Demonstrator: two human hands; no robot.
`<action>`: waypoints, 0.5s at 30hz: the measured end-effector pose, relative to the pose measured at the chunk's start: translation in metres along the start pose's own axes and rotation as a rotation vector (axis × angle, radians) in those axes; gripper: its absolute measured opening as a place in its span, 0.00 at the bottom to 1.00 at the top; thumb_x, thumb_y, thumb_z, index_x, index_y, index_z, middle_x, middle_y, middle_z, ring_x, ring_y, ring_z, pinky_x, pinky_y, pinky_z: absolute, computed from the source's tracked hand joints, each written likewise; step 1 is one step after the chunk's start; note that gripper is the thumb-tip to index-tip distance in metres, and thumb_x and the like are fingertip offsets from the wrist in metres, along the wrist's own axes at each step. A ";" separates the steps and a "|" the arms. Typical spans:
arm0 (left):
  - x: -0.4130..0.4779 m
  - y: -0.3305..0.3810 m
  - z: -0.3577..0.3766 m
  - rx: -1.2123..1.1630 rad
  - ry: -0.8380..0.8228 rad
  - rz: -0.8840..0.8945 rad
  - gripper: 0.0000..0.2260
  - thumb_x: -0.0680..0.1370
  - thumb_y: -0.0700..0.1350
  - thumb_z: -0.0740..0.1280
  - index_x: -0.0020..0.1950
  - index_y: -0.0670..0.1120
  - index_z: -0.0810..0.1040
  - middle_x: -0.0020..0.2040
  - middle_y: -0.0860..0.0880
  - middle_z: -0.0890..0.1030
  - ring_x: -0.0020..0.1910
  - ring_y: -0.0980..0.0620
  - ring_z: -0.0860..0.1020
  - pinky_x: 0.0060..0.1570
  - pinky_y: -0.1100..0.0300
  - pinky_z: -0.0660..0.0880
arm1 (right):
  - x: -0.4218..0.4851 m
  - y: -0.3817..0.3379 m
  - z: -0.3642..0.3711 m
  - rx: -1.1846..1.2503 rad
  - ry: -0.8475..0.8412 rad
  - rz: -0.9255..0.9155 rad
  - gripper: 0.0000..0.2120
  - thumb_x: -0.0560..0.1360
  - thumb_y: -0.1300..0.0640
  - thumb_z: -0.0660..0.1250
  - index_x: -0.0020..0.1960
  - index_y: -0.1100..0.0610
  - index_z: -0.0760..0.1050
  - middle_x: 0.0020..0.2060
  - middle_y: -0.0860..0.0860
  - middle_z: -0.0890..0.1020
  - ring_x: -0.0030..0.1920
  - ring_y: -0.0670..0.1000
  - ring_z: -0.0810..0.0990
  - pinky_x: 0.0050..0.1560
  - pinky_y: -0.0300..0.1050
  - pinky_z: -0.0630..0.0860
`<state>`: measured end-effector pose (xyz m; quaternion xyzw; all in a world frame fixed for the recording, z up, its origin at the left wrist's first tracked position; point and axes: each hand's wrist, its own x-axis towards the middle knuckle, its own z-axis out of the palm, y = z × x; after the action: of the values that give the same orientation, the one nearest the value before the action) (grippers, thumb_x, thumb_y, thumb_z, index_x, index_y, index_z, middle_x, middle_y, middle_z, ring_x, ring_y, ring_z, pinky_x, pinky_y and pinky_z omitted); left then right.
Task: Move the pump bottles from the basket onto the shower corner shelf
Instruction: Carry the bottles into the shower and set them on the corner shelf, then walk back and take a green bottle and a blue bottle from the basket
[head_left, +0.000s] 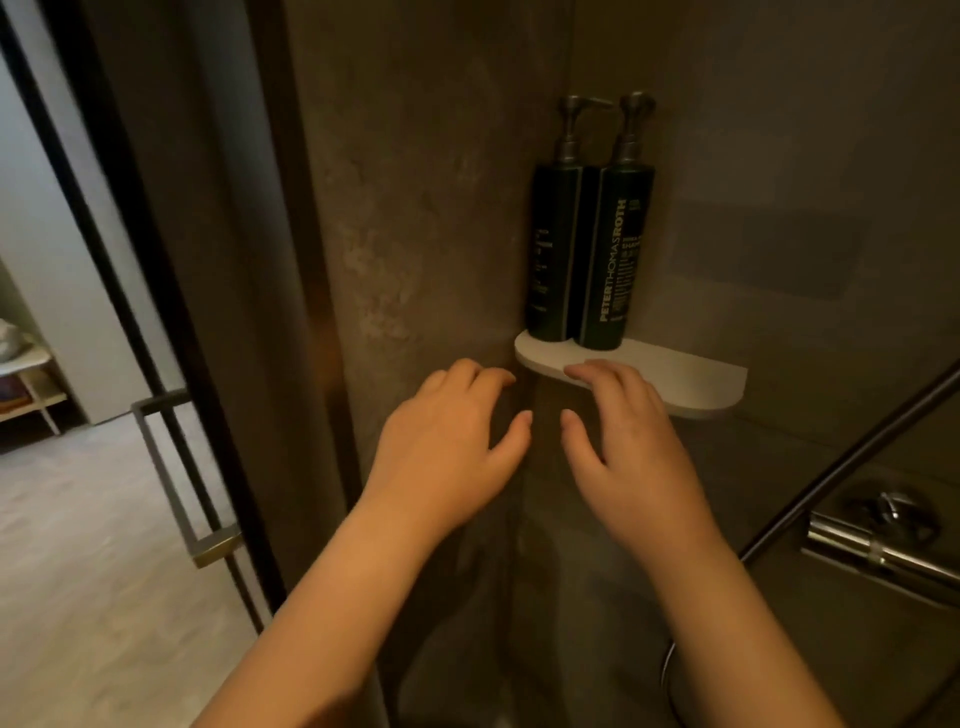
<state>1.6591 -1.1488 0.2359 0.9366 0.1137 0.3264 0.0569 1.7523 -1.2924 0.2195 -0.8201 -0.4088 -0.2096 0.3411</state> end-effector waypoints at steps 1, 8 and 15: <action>-0.010 -0.004 -0.009 0.016 0.006 -0.001 0.21 0.76 0.61 0.55 0.66 0.55 0.70 0.59 0.55 0.73 0.57 0.56 0.72 0.43 0.62 0.72 | -0.004 -0.010 0.002 0.006 -0.006 -0.012 0.21 0.77 0.46 0.55 0.69 0.46 0.64 0.66 0.42 0.67 0.67 0.40 0.62 0.63 0.38 0.62; -0.099 -0.045 -0.087 0.006 0.064 -0.112 0.18 0.76 0.60 0.55 0.62 0.55 0.74 0.54 0.58 0.75 0.52 0.61 0.72 0.40 0.65 0.69 | -0.045 -0.093 0.024 0.203 0.003 -0.054 0.18 0.76 0.45 0.56 0.65 0.44 0.66 0.59 0.36 0.68 0.61 0.36 0.67 0.52 0.27 0.64; -0.197 -0.098 -0.151 0.184 0.025 -0.347 0.16 0.77 0.56 0.59 0.60 0.52 0.76 0.53 0.53 0.76 0.51 0.57 0.72 0.38 0.65 0.64 | -0.085 -0.193 0.064 0.367 -0.107 -0.197 0.14 0.76 0.50 0.59 0.60 0.52 0.71 0.54 0.42 0.71 0.57 0.41 0.71 0.55 0.24 0.63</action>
<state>1.3982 -1.0980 0.2180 0.9002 0.3034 0.3114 0.0252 1.5503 -1.2067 0.1983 -0.7105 -0.5357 -0.1201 0.4403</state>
